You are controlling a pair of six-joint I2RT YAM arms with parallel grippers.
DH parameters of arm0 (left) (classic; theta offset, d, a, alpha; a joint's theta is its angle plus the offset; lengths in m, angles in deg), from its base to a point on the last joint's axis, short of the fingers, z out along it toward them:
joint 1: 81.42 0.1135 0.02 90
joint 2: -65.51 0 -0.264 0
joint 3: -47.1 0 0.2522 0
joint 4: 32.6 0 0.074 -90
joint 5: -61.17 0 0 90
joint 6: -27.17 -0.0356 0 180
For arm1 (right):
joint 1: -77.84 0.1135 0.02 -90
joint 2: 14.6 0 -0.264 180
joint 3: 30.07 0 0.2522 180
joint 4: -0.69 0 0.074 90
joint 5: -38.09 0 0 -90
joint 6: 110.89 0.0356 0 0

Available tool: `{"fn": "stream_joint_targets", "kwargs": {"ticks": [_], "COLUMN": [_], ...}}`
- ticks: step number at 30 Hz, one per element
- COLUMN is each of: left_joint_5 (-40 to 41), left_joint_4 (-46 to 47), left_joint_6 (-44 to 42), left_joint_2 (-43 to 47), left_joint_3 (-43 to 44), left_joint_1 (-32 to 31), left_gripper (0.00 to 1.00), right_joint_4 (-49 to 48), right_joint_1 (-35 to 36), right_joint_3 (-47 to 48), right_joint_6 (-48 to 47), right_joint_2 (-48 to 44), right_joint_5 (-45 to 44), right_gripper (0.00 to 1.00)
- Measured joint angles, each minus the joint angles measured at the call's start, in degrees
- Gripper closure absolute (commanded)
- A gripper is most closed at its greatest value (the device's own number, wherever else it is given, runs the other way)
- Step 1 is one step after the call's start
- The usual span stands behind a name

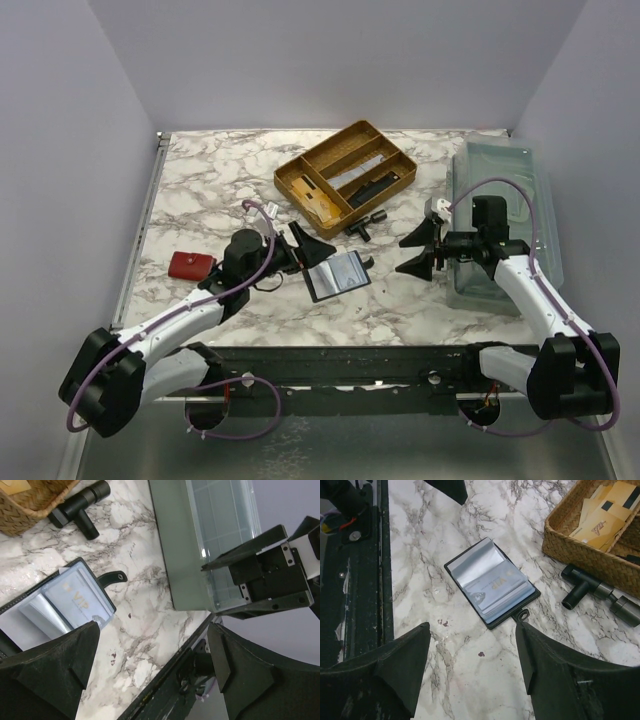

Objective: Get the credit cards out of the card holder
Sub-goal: Remove the credit card from the card holder.

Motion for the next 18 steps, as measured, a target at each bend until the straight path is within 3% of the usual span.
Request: {"fn": "stream_joint_targets", "kwargs": {"ticks": [10,18], "left_joint_5": [1.97,2.54], "left_joint_4": [5.44,7.56], "left_joint_6": [3.37,4.00], "left_joint_2": [-6.01,-5.97], "left_joint_3": [-0.50,-0.52], "left_joint_1": [-0.79,-1.18], "left_gripper": [0.04,0.05], "right_joint_4": [-2.12,-3.56], "right_joint_1": [0.20,5.60], "right_joint_3": [2.71,5.68], "right_joint_6": [10.97,17.57], "right_joint_2": [2.56,8.02], "right_joint_5": [-0.61,-5.25], "right_gripper": [0.30,0.32]}}
